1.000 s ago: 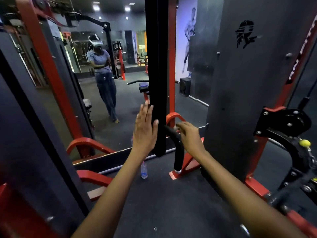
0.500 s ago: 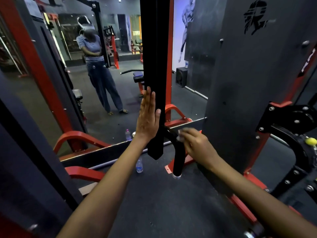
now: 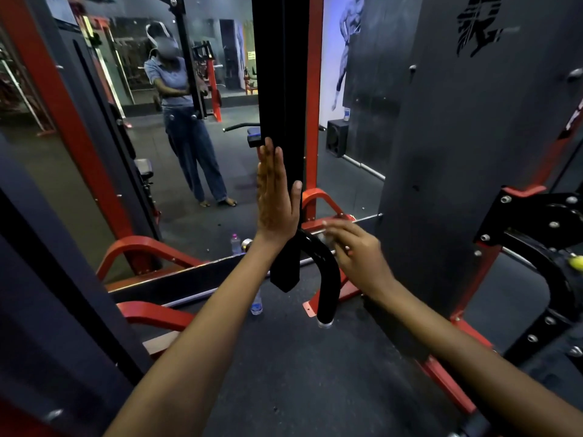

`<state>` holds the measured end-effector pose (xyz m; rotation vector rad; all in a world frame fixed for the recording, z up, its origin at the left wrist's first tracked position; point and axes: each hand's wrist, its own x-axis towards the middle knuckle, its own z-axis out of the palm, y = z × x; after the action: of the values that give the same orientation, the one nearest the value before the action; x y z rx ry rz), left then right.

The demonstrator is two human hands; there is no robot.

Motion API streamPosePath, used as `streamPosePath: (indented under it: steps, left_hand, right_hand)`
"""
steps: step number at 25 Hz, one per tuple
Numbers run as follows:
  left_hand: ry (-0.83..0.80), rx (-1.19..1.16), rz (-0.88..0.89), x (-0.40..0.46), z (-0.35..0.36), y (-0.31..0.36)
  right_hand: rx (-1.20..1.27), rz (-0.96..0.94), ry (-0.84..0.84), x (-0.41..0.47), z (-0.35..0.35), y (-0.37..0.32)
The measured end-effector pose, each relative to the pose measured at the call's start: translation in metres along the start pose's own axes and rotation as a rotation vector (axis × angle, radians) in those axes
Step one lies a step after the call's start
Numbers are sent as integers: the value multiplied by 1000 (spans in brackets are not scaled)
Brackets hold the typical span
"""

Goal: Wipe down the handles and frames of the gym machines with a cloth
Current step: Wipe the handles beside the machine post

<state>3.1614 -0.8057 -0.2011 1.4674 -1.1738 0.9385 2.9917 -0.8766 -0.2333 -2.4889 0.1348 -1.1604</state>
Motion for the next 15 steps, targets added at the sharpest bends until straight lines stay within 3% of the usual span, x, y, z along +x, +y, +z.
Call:
streamPosePath:
  steps: [2,4,7,10,12,15]
  left_hand:
    - [28,4,2,1,5,1]
    - [30,2,13,-1,5,-2]
    - [48,4,6,-6,4,-3]
    - [63,2,2,-5,5,-2]
    - [56,3,7,-6,6,-3]
    - [46,0,12,-8,5,-3]
  right_hand:
    - [86,80,-137,25,21,-16]
    - [166,178,-148,21,28,-18]
    - [411,627,-137,-2,12,-4]
    - [741,1017,-382,28,19,8]
    - [858,1124,-527,52,29,13]
    - [998,1096,-564,35,26,18]
